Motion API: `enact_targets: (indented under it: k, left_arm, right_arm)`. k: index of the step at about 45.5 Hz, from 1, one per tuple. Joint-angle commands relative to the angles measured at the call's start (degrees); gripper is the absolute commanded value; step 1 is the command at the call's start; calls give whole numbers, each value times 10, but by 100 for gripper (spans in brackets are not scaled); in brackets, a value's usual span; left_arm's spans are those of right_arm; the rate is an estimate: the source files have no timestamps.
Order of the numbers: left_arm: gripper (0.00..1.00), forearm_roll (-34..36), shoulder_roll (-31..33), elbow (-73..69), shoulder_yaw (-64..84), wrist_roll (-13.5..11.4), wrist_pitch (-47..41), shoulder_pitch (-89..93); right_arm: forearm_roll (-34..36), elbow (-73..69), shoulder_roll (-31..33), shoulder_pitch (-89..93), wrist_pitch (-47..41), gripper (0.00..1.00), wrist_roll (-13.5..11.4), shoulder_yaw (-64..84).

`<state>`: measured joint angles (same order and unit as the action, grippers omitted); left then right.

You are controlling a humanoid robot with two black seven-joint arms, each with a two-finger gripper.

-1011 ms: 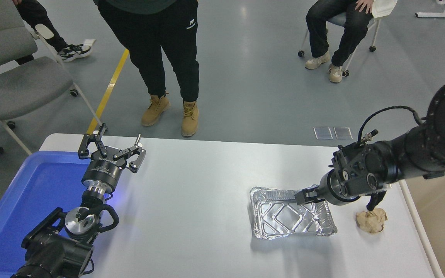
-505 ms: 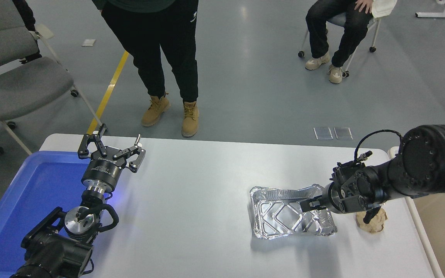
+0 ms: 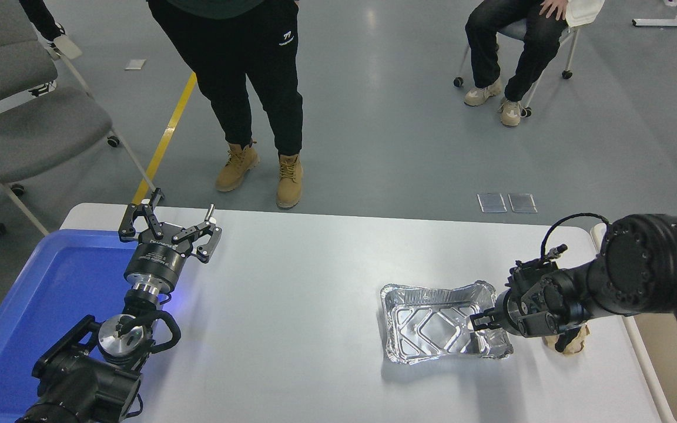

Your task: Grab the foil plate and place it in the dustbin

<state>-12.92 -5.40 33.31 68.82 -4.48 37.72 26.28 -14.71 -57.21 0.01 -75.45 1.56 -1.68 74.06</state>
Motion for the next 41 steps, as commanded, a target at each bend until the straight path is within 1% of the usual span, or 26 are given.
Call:
enact_targets:
  k: [1,15,17,25,35,41]
  left_arm:
    - [99,0,0,0,0,0,0,0]
    - [99,0,0,0,0,0,0,0]
    - [99,0,0,0,0,0,0,0]
    - [99,0,0,0,0,0,0,0]
    - [99,0,0,0,0,0,0,0]
    - [99,0,0,0,0,0,0,0]
  right_arm:
    - [-8,3,0,4,0,0,0,1]
    - [-6,-5,10,-24,-8,0,0,-3]
    - [-6,-13,18,-38,-10,0,1,-7]
    - [-7,-132,75,-160,-39,0,4,-37]
    - [-29,-261,145,-348,-110,0,4,-39]
    - [-30,-294,165,-456,-184,0,4,-39]
